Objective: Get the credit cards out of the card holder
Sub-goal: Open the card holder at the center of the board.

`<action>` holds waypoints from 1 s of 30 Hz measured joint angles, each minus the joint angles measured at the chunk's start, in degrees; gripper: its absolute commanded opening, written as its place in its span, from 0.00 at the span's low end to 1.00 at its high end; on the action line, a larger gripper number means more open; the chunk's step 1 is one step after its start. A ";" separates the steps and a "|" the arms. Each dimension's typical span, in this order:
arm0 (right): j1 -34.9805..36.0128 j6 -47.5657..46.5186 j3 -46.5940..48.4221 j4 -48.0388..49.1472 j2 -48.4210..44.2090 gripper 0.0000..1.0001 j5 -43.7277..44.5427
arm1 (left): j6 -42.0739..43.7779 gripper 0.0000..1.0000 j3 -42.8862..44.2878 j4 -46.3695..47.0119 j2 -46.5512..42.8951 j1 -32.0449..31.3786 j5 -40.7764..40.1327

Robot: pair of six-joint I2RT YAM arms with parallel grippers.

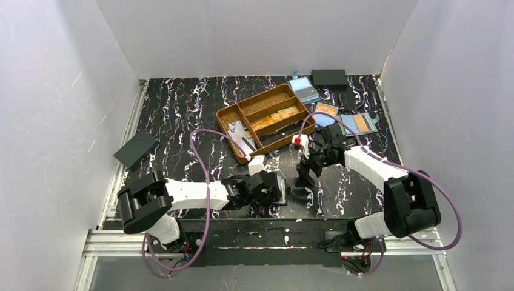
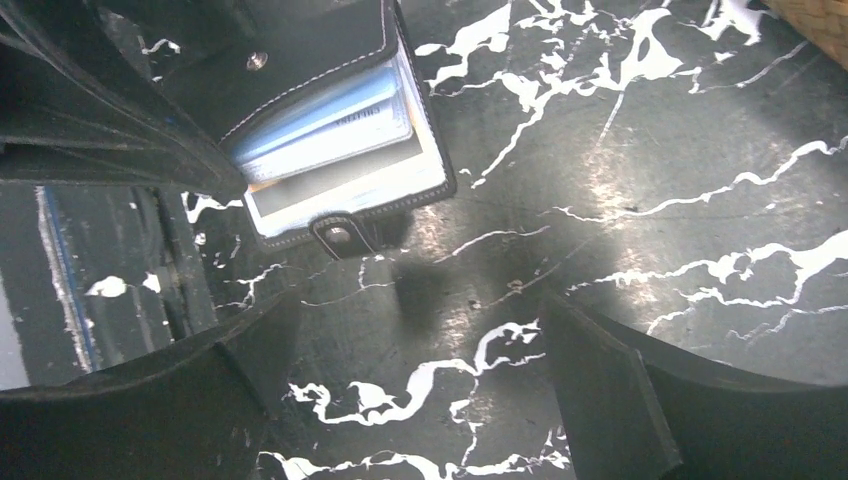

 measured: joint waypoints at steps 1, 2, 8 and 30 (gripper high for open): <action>0.00 0.00 0.00 -0.22 0.02 0.98 -0.52 | -0.26 0.32 -0.61 1.01 -0.66 0.04 0.50; 0.00 0.00 0.00 -0.57 0.07 0.98 -1.20 | -0.61 0.32 -1.38 2.12 -1.53 0.15 1.11; 0.00 0.74 0.00 -1.44 1.09 0.93 -5.14 | -2.58 0.31 -4.42 7.48 -3.91 1.09 4.02; 3.72 15.85 0.00 4.90 7.04 0.63 -9.57 | -4.42 0.35 -7.93 17.40 -1.55 3.15 10.82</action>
